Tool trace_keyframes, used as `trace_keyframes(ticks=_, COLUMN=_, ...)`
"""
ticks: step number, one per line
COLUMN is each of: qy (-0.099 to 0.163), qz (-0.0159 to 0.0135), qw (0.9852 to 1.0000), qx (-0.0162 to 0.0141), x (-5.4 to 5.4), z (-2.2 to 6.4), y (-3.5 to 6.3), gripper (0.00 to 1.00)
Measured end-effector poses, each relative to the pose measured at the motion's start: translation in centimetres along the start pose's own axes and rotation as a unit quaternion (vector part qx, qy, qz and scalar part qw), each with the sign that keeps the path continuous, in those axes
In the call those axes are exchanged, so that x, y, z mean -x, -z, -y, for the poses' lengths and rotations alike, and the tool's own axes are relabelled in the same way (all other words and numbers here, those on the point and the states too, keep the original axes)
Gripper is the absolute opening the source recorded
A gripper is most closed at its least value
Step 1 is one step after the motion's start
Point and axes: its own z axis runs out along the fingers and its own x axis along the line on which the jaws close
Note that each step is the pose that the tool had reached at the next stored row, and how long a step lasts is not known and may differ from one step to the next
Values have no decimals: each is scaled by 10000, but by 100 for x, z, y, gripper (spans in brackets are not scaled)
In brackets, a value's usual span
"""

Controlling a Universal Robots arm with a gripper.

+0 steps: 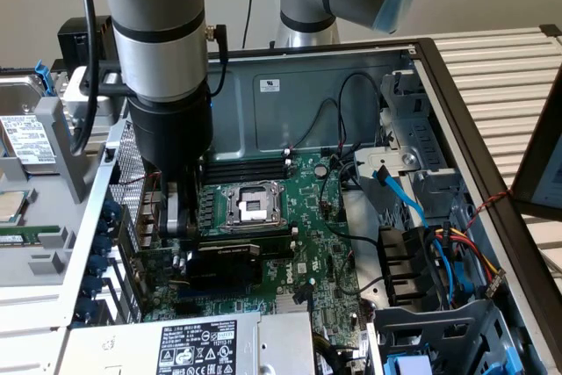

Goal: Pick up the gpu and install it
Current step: 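Press down on the gpu until it lock into place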

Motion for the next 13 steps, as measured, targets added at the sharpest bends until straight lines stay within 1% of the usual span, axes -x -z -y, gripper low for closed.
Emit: trace_keyframes(ticks=13, qy=0, qz=5, qw=10000, qx=4, x=-15, z=1, y=-14, gripper=11)
